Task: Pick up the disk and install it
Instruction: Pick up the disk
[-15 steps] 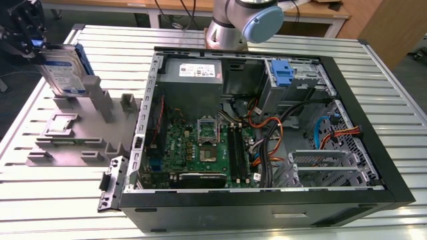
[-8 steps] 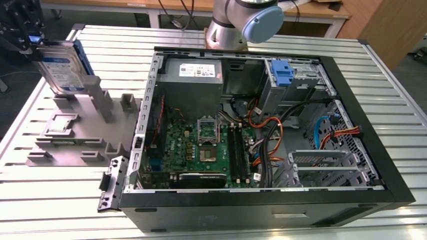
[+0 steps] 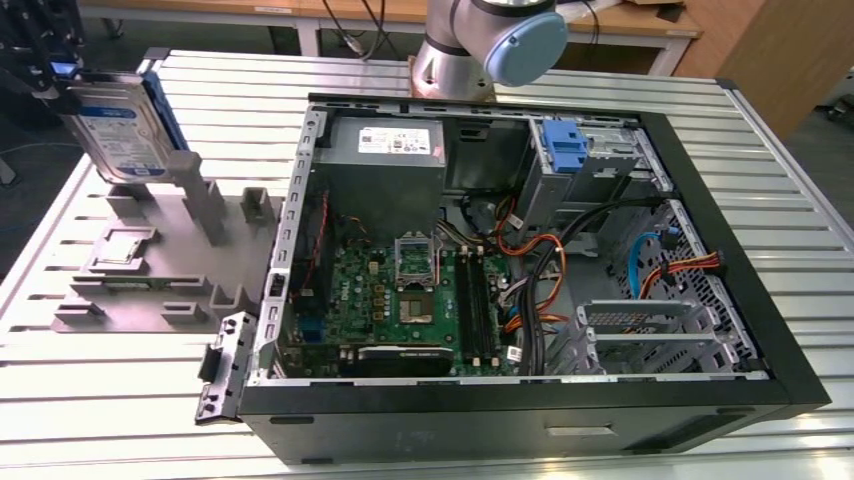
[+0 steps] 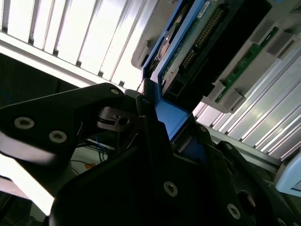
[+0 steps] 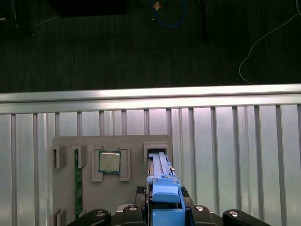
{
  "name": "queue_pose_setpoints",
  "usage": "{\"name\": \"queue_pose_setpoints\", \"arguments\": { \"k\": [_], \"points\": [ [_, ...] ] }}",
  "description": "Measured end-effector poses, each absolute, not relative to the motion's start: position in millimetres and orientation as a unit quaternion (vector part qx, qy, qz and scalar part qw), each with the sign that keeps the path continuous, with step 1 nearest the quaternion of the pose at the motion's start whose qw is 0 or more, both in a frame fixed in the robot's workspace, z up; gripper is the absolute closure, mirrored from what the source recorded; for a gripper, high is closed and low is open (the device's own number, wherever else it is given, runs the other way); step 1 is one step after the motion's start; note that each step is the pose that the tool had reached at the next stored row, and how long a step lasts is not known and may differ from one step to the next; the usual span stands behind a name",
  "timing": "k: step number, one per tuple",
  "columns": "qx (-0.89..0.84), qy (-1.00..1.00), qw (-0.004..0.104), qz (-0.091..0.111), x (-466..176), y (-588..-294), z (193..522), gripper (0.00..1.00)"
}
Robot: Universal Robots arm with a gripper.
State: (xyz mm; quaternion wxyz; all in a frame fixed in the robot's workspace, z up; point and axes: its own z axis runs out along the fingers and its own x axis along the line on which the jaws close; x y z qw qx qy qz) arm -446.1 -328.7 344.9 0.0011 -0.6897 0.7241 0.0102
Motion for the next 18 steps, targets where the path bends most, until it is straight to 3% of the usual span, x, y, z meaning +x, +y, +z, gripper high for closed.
{"name": "queue_pose_setpoints", "arguments": {
  "k": [18],
  "points": [
    [-0.690,0.724,0.001,0.010,-446.1,-328.7,349.7,0.63]
  ]
}}
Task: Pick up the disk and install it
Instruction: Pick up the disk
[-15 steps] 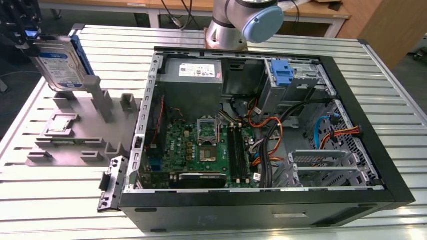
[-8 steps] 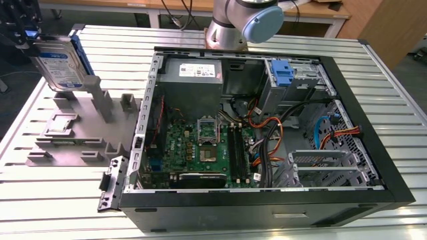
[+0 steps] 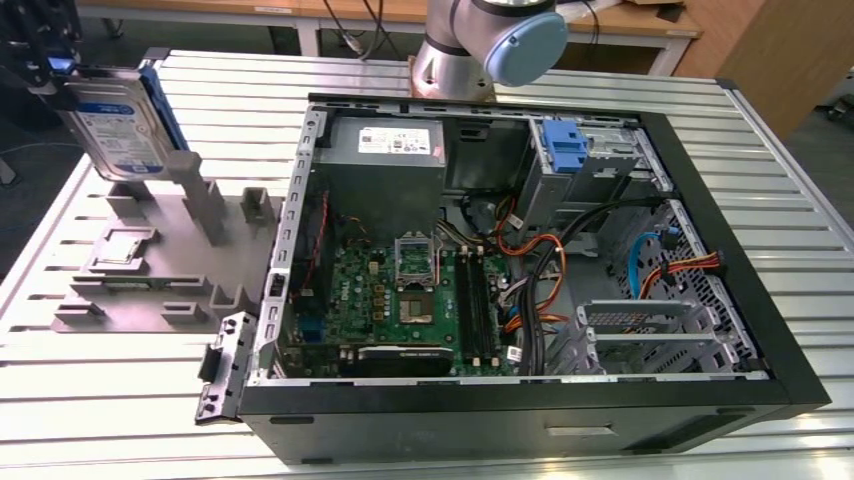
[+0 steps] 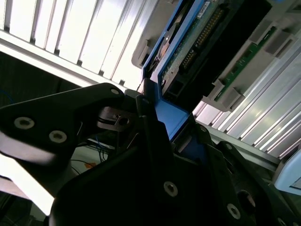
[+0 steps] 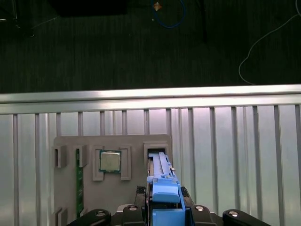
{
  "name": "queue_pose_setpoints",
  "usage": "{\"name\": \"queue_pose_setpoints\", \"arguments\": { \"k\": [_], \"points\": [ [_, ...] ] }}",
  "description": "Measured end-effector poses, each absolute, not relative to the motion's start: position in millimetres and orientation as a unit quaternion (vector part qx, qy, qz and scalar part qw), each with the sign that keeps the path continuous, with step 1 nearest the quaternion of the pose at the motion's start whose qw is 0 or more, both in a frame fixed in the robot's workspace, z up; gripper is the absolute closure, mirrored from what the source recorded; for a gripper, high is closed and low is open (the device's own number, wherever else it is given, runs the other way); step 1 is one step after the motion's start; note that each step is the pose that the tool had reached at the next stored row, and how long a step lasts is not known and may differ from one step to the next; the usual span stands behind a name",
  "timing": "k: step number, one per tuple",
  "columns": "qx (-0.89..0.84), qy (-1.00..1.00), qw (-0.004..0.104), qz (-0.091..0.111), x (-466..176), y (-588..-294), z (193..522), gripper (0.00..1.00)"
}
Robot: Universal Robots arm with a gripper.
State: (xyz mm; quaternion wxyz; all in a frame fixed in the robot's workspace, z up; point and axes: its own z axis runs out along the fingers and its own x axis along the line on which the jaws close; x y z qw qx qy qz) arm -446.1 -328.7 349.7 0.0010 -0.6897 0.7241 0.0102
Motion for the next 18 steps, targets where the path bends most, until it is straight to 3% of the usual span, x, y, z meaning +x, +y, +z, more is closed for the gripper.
{"name": "queue_pose_setpoints", "arguments": {
  "k": [18],
  "points": [
    [-0.690,0.724,0.001,0.010,-446.1,-328.7,360.2,0.63]
  ]
}}
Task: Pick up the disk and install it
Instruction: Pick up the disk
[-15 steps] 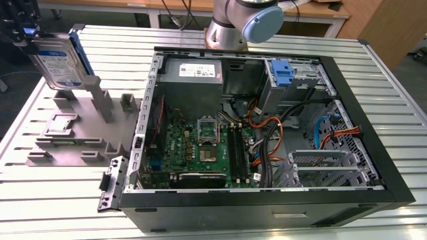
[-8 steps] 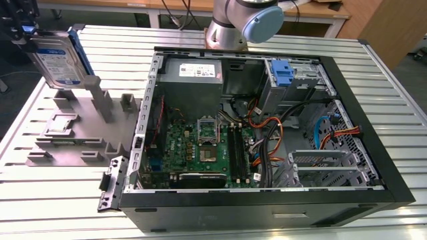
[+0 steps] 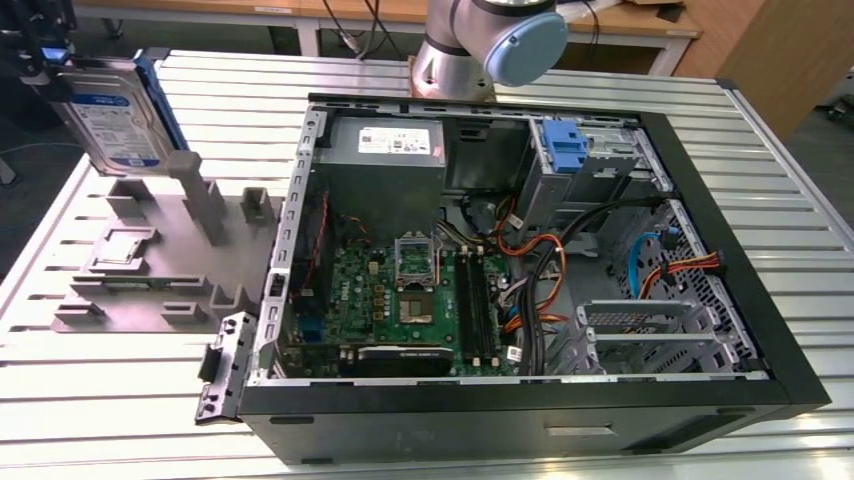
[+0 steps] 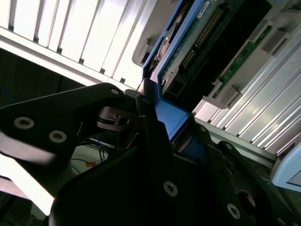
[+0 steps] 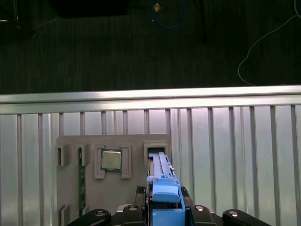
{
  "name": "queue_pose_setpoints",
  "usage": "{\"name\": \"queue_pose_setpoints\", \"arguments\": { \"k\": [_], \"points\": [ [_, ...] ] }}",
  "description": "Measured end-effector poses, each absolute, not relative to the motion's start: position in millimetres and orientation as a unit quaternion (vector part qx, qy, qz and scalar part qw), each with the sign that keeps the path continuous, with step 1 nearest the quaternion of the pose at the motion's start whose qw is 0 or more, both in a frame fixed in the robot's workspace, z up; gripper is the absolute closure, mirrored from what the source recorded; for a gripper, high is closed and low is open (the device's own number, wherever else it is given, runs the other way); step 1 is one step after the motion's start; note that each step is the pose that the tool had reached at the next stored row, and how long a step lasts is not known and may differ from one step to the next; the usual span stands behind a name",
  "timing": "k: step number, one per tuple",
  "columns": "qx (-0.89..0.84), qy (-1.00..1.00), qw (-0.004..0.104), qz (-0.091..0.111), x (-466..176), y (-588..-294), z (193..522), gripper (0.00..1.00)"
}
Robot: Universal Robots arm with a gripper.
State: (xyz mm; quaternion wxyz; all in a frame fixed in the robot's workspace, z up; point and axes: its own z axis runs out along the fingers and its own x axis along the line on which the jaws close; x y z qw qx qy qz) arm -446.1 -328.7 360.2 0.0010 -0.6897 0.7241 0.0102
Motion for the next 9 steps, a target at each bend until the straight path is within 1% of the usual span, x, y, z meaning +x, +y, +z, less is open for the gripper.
{"name": "queue_pose_setpoints", "arguments": {
  "k": [9],
  "points": [
    [-0.690,0.724,0.001,0.010,-446.1,-328.7,365.2,0.63]
  ]
}}
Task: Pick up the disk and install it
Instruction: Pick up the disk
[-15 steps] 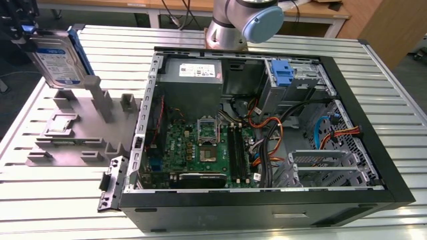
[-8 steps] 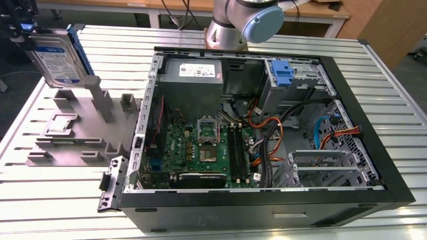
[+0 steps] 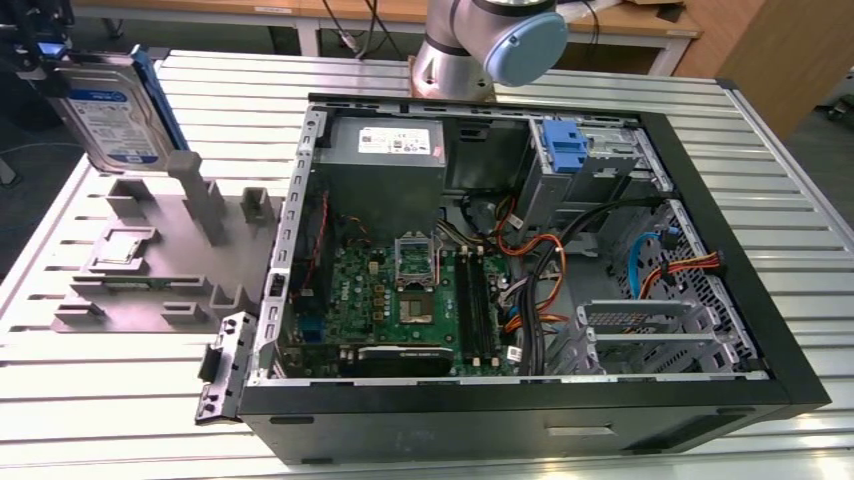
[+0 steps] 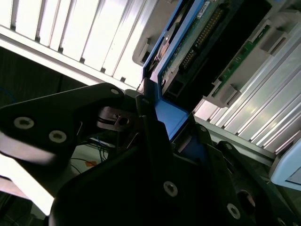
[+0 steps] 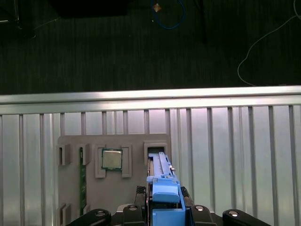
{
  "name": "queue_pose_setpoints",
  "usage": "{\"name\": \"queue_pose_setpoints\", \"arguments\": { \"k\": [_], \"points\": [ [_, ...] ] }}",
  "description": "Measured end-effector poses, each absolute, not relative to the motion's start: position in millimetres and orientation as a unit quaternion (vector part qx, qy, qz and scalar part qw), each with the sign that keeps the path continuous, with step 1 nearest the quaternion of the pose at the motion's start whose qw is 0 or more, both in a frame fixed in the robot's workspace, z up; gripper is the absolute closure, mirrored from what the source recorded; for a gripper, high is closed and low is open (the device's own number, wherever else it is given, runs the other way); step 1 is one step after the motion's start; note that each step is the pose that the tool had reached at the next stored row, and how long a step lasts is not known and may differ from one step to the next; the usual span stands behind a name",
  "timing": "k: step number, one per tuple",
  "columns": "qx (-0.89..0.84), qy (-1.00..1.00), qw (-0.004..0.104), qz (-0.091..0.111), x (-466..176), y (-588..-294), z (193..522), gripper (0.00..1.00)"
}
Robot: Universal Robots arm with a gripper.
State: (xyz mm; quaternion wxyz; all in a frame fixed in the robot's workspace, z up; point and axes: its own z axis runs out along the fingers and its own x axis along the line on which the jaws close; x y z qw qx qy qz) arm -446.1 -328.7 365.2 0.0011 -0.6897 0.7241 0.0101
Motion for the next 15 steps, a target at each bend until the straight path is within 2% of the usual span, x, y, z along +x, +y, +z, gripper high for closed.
{"name": "queue_pose_setpoints", "arguments": {
  "k": [15],
  "points": [
    [-0.690,0.724,0.001,0.010,-446.1,-328.7,371.4,0.63]
  ]
}}
